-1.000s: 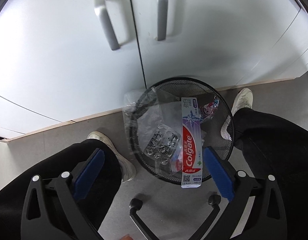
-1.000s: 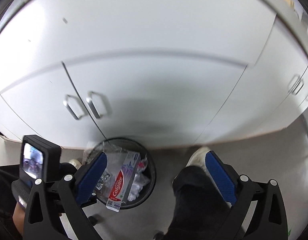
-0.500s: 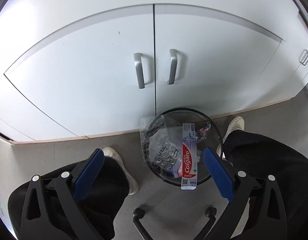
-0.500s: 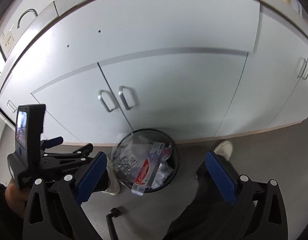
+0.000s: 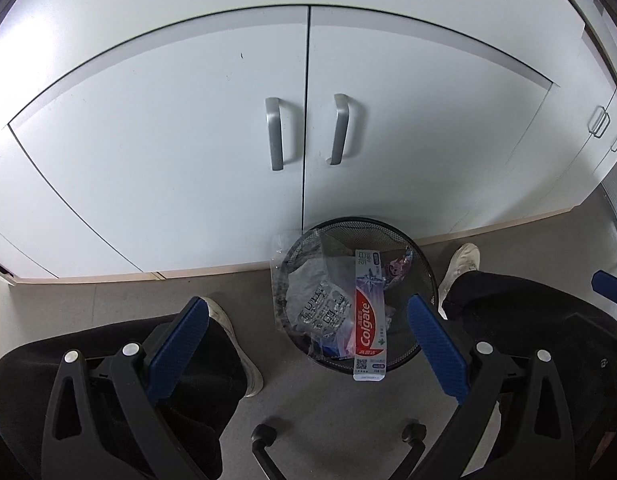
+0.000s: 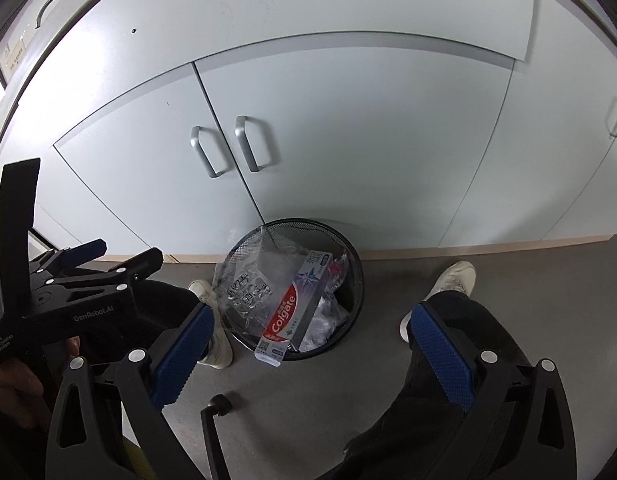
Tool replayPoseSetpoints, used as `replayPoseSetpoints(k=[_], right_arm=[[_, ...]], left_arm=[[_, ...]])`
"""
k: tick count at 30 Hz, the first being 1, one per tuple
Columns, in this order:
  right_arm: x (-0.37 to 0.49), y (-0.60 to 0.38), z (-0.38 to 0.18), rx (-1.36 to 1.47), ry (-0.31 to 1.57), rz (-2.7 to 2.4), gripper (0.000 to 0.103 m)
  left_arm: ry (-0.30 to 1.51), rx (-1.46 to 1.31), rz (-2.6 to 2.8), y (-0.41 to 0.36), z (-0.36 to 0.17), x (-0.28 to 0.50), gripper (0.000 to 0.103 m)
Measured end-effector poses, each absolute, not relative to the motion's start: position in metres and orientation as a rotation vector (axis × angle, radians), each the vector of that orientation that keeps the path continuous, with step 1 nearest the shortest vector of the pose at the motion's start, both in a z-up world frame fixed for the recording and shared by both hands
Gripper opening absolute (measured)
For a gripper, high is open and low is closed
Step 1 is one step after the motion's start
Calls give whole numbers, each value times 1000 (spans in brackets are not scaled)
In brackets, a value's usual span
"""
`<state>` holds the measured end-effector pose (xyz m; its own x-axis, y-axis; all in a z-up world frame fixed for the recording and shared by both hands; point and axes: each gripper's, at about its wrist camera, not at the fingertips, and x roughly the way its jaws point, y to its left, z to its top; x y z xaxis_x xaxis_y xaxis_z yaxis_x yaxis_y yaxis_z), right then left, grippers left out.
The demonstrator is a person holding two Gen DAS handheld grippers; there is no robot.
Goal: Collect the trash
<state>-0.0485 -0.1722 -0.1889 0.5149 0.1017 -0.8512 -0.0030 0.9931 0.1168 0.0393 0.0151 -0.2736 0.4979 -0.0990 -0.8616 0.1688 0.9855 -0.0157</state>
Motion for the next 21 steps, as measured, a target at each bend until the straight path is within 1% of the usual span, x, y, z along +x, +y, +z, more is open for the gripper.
replayPoseSetpoints(k=[7,16,21], right_arm=[[-49,-175,-189,102,1027,49,99],[-49,-174,-188,91,1021,50,99],[-49,-174,-187,85,1022,50,99]], left_arm=[[1009,152,-144,3,-274,35,99],[1038,109,-158,8,-276,37,99],[1022,135,-129,4,-274,32,99]])
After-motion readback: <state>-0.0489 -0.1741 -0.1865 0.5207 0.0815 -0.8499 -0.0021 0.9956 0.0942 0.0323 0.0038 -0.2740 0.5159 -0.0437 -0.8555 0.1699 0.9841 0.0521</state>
